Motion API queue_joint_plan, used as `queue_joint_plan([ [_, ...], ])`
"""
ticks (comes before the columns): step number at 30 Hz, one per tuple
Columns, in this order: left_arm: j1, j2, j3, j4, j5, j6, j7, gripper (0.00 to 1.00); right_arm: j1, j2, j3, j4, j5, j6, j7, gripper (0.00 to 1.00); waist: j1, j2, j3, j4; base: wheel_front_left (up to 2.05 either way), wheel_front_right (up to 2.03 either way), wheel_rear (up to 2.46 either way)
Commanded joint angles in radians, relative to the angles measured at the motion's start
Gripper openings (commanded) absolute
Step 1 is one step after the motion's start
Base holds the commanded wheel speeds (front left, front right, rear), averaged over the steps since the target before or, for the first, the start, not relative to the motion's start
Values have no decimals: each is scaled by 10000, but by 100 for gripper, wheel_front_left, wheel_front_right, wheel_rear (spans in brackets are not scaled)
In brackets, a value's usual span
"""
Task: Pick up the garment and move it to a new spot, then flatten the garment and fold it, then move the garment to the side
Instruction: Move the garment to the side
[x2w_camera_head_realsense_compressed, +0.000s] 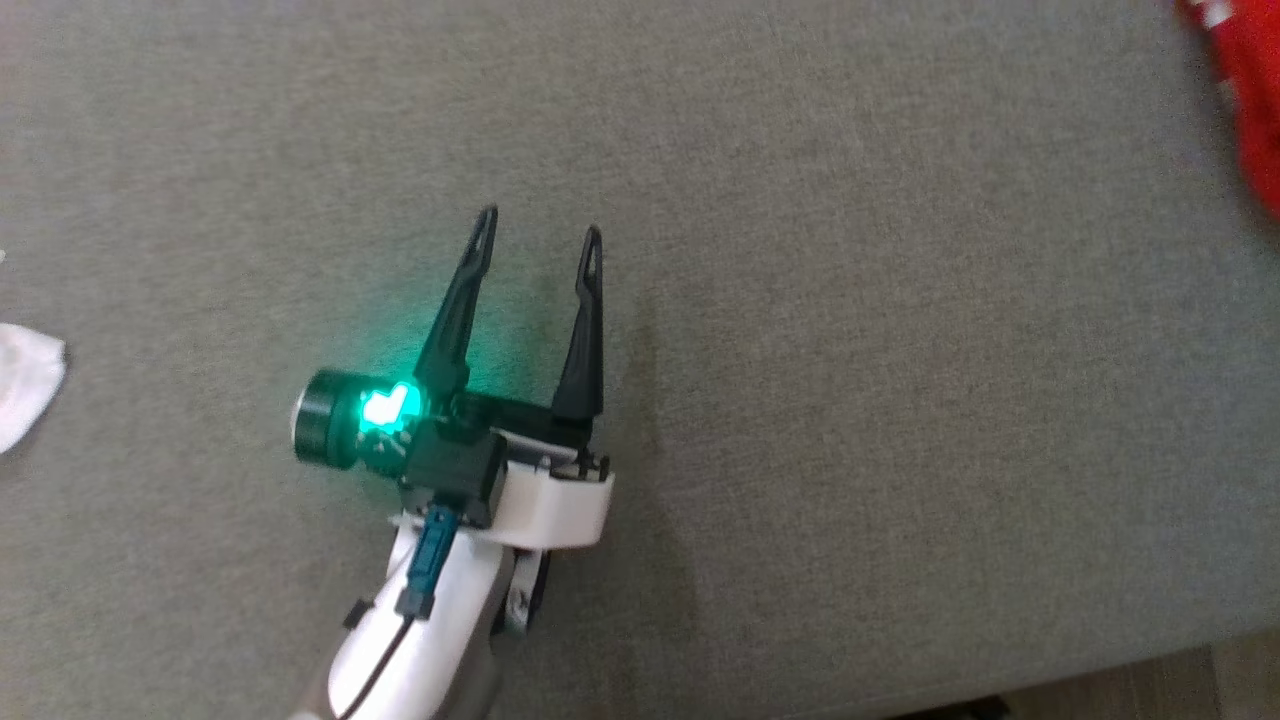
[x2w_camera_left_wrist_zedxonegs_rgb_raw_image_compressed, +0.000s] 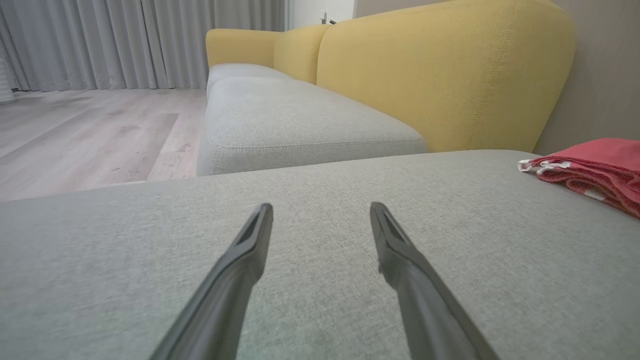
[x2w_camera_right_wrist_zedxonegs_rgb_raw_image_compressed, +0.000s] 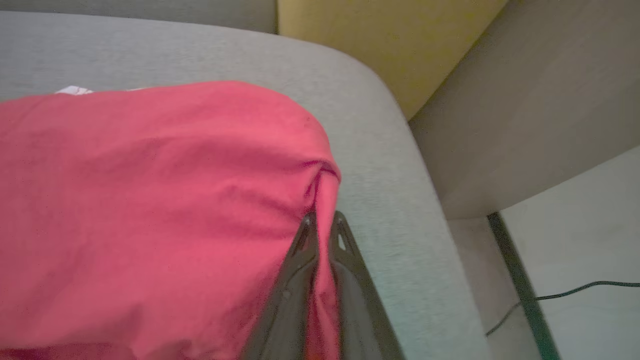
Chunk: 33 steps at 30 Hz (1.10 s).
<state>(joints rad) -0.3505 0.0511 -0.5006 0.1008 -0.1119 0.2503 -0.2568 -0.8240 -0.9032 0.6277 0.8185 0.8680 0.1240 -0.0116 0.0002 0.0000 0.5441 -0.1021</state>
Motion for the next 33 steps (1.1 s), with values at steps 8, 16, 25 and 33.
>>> queue_joint_plan([
  [8, -307, -9, 201, -56, -99, -34, -49, 100, -549, 39, -320, 1350, -1379, 67, -1649, 100, -2, 0, -300, -126, 0, 0, 0],
  [16, 818, -9, 699, 175, -942, 89, -49, 100, 734, 2331, -135, 453, -1067, 67, -2434, 100, -2, 0, -2497, 247, 0, 0, 0],
  [25, 2234, -9, 1822, 1179, -1201, -411, -49, 100, 4277, 5389, -1890, -2559, -2969, 67, -2498, 100, -2, 0, -5238, 673, 0, 0, 0],
  [33, 2907, -9, 2856, 1984, -908, -734, -49, 100, 6900, 7298, -4031, -4562, -5919, 67, -2500, 100, -2, 0, -6065, 841, 0, 0, 0],
])
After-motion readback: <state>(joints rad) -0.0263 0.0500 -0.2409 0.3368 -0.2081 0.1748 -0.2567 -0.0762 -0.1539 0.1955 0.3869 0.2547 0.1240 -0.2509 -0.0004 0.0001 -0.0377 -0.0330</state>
